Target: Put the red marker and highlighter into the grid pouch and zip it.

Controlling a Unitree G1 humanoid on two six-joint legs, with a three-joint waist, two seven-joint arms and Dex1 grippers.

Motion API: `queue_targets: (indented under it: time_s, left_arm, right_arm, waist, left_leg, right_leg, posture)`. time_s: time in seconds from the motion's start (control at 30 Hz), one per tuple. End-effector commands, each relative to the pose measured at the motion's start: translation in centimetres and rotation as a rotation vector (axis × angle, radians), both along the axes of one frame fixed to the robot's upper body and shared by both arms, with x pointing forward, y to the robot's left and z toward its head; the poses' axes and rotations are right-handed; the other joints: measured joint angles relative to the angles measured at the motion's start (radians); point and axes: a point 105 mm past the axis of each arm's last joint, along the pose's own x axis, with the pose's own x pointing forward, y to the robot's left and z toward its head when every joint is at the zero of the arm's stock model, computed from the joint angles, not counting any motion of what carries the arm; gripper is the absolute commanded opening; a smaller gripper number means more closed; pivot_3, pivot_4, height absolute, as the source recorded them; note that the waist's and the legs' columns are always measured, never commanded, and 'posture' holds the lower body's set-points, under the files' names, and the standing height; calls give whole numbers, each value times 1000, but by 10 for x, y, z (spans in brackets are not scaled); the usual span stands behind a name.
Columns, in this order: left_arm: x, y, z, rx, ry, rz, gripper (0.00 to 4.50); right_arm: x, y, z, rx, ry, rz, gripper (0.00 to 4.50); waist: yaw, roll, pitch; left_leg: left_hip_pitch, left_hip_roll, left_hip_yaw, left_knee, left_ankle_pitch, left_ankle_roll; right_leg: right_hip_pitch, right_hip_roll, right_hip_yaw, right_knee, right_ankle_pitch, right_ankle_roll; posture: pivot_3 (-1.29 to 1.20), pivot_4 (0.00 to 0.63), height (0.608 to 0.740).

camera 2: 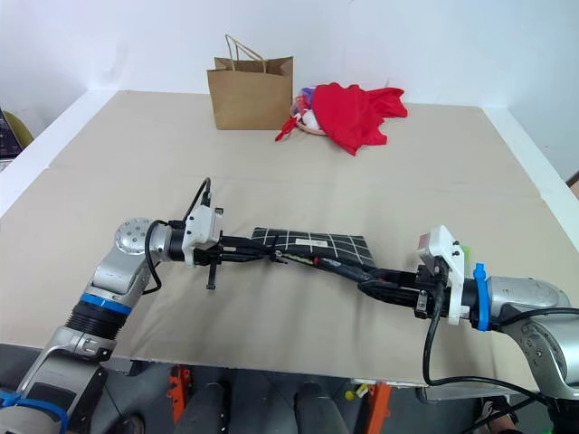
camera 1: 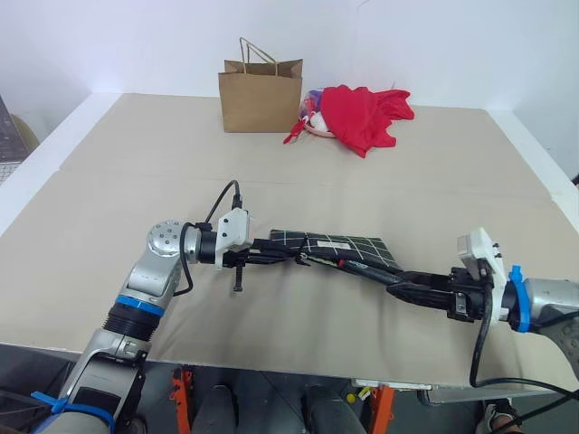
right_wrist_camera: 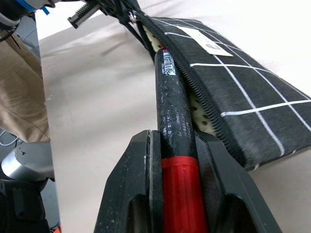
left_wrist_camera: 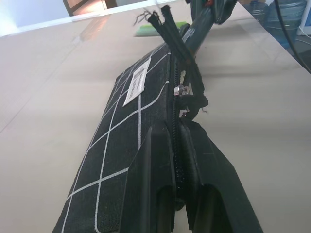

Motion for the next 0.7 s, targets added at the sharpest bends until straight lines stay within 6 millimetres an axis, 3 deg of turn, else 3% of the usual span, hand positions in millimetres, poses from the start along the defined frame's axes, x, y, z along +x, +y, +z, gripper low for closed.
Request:
queue_targets:
  time_s: [0.03, 0.33, 0.53, 0.57, 0.6, 0.7]
  left_arm:
    - [-4, -4, 12, -26, -43, -14, 0]
    - [-10, -14, 9, -37, -38, -43, 0]
    - [-9, -16, 10, -40, -37, -44, 0]
    - [-9, -16, 10, -40, -37, -43, 0]
    - [-8, -14, 9, -38, -34, -38, 0]
    - [-5, -7, 9, -29, -28, -15, 0]
  right_arm:
    - [5, 4, 5, -4, -39, 6, 708]
    - [18, 36, 7, 33, -48, 56, 708]
    - [19, 42, 10, 22, -70, 91, 3460]
    - [18, 40, 10, 21, -69, 92, 4152]
    - [12, 35, 12, 40, -48, 104, 4444]
    - [-3, 12, 18, 107, 35, 86, 4444]
  waist:
    - [0, 0, 0]
    - [-1, 0, 0]
    - [0, 0, 0]
    - [0, 0, 0]
    - [0, 0, 0]
    - [9, 0, 0]
  left_leg:
    - [0, 0, 0, 0, 0, 0]
    - [0, 0, 0, 0, 0, 0]
    - [0, 0, 0, 0, 0, 0]
    - [0, 0, 0, 0, 0, 0]
    - [0, 0, 0, 0, 0, 0]
    - [-1, 0, 0, 0, 0, 0]
  right_leg:
    - [0, 0, 0, 0, 0, 0]
    - [0, 0, 0, 0, 0, 0]
    - [0, 0, 0, 0, 0, 0]
    - [0, 0, 0, 0, 0, 0]
    - [0, 0, 0, 0, 0, 0]
    - [0, 0, -1, 0, 0, 0]
  posture:
    - [0, 150, 740]
    - [0, 150, 740]
    - [0, 150, 740]
    - [0, 150, 740]
    - [0, 150, 740]
    - [0, 150, 740]
